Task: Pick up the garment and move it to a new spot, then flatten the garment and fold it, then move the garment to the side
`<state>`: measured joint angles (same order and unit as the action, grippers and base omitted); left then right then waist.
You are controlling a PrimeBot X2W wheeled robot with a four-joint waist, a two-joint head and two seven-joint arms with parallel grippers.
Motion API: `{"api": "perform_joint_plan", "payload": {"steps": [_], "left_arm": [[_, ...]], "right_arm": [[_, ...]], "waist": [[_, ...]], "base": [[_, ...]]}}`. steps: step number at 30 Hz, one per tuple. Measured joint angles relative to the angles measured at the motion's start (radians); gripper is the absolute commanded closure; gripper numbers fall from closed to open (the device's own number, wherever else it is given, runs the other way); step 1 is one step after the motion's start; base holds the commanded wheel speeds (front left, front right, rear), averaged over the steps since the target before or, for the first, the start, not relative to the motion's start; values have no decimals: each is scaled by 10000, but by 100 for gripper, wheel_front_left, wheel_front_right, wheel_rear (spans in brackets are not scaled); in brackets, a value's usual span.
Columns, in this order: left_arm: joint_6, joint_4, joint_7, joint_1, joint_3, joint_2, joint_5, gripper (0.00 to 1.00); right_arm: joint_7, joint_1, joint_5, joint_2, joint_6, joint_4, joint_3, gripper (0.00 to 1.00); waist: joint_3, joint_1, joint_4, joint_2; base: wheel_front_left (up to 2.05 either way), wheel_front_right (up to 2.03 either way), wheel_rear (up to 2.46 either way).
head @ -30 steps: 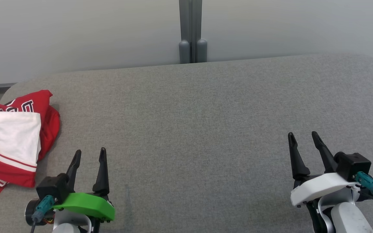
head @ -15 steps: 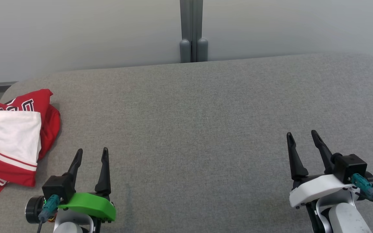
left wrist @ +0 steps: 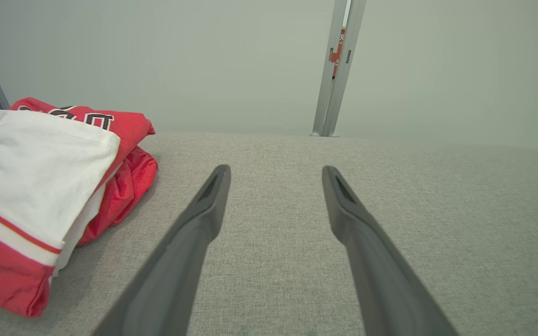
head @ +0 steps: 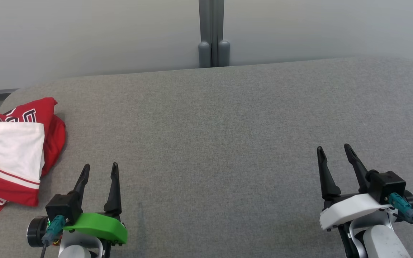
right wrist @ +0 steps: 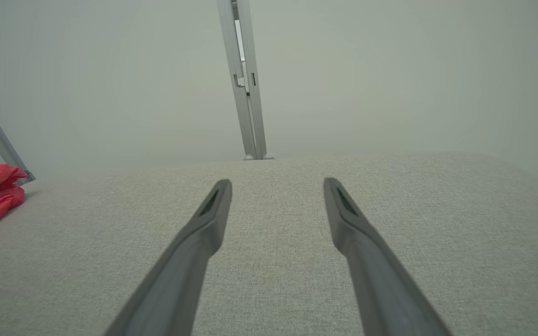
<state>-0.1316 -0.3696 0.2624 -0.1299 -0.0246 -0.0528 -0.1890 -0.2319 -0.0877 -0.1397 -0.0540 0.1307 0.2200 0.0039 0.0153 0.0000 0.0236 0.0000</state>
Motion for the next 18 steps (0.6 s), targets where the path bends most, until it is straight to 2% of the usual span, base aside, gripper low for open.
{"api": "perform_joint_plan", "payload": {"steps": [12,18], "left_arm": [[46,-104,0,-54,2,17,-4,0],[167,-119,2,-242,40,33,-40,0]], "right_arm": [[2,6,-4,10,0,-33,-128,0],[104,1,2,-10,0,-186,-27,0]], "waist": [[43,0,109,0],[75,0,441,0]], "base": [[0,0,0],[0,0,0]]}}
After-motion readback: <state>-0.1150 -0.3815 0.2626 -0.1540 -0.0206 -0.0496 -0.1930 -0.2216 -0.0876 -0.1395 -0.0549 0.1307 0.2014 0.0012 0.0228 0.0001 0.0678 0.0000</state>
